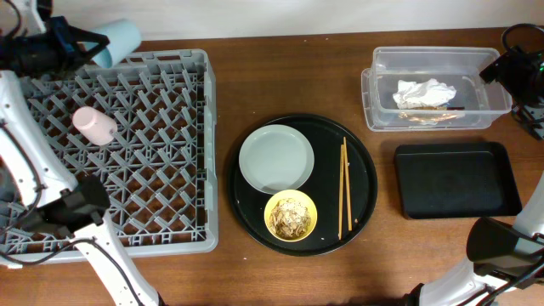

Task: Sort waste into correct bins and load items into the dishwasher rack
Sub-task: 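Carry the blue cup into the rack and lower it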

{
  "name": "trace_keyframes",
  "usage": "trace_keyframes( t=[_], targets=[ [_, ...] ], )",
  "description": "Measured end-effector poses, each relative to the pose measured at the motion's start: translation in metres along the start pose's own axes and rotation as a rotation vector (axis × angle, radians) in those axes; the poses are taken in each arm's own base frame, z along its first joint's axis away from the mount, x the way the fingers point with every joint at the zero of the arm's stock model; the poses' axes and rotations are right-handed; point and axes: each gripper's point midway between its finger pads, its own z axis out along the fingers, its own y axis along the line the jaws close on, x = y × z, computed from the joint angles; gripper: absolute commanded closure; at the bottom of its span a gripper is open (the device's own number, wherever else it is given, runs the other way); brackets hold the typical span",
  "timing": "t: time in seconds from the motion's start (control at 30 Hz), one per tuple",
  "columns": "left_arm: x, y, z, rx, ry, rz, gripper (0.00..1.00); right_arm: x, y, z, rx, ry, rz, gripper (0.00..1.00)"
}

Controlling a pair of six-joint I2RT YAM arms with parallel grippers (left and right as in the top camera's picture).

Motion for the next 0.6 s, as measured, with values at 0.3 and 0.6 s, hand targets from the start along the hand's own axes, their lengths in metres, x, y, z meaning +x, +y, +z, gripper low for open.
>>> trace_keyframes(
  t=[0.3, 0.6],
  targets=[
    [0.04, -0.008, -0.041, -0.183, 0.041, -0.078, 1.0, 0.0, 0.0, 0.0, 0.0, 0.0, -0.001, 0.01],
    [0.12, 0.048, -0.063, -0.292, 0.152, -0.236, 1.0, 0.0, 0.0, 0.0, 0.0, 0.0, 0.0, 0.01]
  ],
)
